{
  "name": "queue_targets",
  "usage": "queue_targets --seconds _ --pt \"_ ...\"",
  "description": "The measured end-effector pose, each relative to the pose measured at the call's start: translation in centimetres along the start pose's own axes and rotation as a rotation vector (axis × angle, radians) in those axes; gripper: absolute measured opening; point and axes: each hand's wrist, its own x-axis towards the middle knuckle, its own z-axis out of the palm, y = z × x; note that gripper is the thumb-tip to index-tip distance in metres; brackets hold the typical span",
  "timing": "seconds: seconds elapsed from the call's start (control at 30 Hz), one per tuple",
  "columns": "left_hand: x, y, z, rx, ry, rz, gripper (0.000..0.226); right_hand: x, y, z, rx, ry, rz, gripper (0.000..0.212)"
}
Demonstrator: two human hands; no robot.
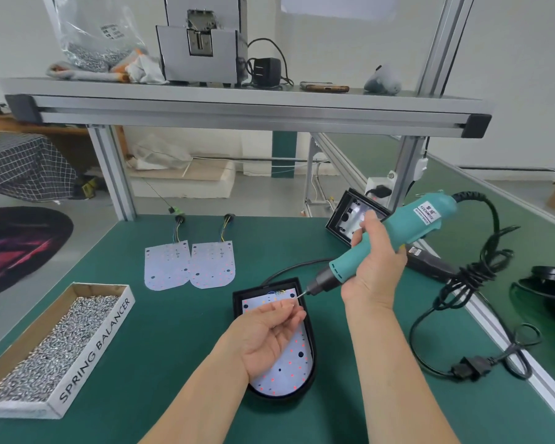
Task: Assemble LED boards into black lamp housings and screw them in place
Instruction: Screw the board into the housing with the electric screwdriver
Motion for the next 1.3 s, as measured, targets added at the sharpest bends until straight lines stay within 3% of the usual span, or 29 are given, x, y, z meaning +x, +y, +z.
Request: queue_targets --seconds 0.2,0.9,1.3 --pt "0.0 0.0 -0.1 -0.016 -0.004 0.001 0.010 -0.5 0.8 -0.3 -0.110 -0.035 -0.066 0.024" --pt "-0.1 -0.4 -0.2 -0.036 0.010 0.051 0.015 -1.0 0.9 -0.3 -0.165 -0.006 -0.088 0.025" --pt "0.1 -1.4 -0.2 0.027 0.024 0.153 0.018 -0.6 1.3 -0.6 -0.238 0.143 -0.067 0.028"
